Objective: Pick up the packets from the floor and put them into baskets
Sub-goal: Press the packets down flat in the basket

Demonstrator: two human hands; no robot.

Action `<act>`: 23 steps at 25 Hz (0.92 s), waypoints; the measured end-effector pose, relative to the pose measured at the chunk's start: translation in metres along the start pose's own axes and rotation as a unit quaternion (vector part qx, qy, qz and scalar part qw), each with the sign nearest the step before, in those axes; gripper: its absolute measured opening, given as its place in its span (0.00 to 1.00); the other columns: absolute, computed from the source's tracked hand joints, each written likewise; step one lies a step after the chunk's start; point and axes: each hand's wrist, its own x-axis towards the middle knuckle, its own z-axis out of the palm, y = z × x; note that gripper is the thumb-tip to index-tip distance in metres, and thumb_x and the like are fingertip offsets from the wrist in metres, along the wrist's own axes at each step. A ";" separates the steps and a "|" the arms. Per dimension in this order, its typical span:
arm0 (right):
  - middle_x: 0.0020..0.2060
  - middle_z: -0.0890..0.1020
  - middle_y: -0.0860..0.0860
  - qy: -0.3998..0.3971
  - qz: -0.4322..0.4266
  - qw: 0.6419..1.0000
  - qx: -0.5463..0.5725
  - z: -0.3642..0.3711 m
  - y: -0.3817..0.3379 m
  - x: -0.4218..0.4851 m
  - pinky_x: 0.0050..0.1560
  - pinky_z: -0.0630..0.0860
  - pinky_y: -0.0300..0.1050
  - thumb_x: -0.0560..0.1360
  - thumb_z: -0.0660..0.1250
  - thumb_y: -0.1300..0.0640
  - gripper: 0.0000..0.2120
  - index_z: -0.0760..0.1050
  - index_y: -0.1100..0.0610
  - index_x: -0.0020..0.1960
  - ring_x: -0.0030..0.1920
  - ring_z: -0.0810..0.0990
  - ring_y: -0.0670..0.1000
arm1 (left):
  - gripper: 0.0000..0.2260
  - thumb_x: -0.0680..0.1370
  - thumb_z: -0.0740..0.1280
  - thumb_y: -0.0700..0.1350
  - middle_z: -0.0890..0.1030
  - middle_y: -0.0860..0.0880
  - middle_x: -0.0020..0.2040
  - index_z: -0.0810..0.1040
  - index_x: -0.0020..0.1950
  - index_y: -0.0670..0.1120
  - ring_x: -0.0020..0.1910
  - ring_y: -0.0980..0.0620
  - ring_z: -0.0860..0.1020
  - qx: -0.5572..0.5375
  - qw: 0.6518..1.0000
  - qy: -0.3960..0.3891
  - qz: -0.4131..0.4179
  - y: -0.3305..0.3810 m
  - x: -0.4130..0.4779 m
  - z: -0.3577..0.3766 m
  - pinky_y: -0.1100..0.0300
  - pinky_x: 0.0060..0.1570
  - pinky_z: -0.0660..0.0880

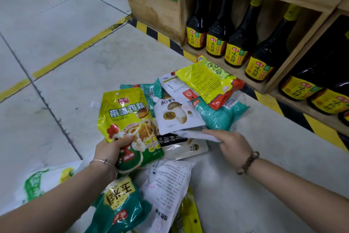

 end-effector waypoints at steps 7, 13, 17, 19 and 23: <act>0.34 0.85 0.46 0.000 0.216 0.849 0.482 -0.027 -0.024 -0.008 0.34 0.78 0.36 0.74 0.60 0.75 0.14 0.77 0.59 0.47 0.35 0.83 0.44 | 0.11 0.67 0.74 0.39 0.84 0.40 0.39 0.79 0.47 0.41 0.33 0.41 0.82 0.013 0.997 -0.075 -0.011 -0.008 -0.008 0.015 0.54 0.35 0.78; 0.45 0.83 0.61 -0.089 0.313 0.749 0.577 -0.003 -0.066 -0.007 0.41 0.80 0.50 0.73 0.61 0.73 0.12 0.75 0.64 0.54 0.38 0.82 0.56 | 0.15 0.68 0.73 0.45 0.84 0.37 0.40 0.80 0.50 0.39 0.34 0.40 0.83 -0.013 0.984 -0.168 -0.060 -0.011 -0.025 0.032 0.52 0.35 0.79; 0.49 0.82 0.59 -0.094 0.294 0.828 0.468 0.014 -0.081 -0.002 0.48 0.79 0.51 0.74 0.63 0.70 0.12 0.77 0.55 0.47 0.43 0.81 0.54 | 0.22 0.64 0.70 0.58 0.84 0.38 0.43 0.82 0.47 0.42 0.40 0.38 0.83 0.007 0.976 -0.200 -0.086 -0.013 -0.033 0.034 0.49 0.39 0.80; 0.48 0.83 0.51 -0.109 0.258 0.862 0.424 0.025 -0.091 -0.001 0.46 0.79 0.42 0.75 0.63 0.67 0.12 0.76 0.50 0.48 0.45 0.82 0.48 | 0.19 0.62 0.73 0.49 0.84 0.38 0.43 0.81 0.48 0.40 0.38 0.39 0.83 0.011 0.974 -0.215 -0.065 -0.014 -0.035 0.034 0.52 0.34 0.79; 0.40 0.81 0.49 -0.178 0.248 0.885 0.352 0.031 -0.073 0.025 0.45 0.78 0.50 0.75 0.66 0.61 0.03 0.74 0.54 0.44 0.39 0.80 0.49 | 0.14 0.68 0.73 0.38 0.84 0.38 0.40 0.79 0.52 0.38 0.35 0.39 0.83 0.035 0.984 -0.168 -0.047 -0.011 -0.023 0.026 0.51 0.33 0.79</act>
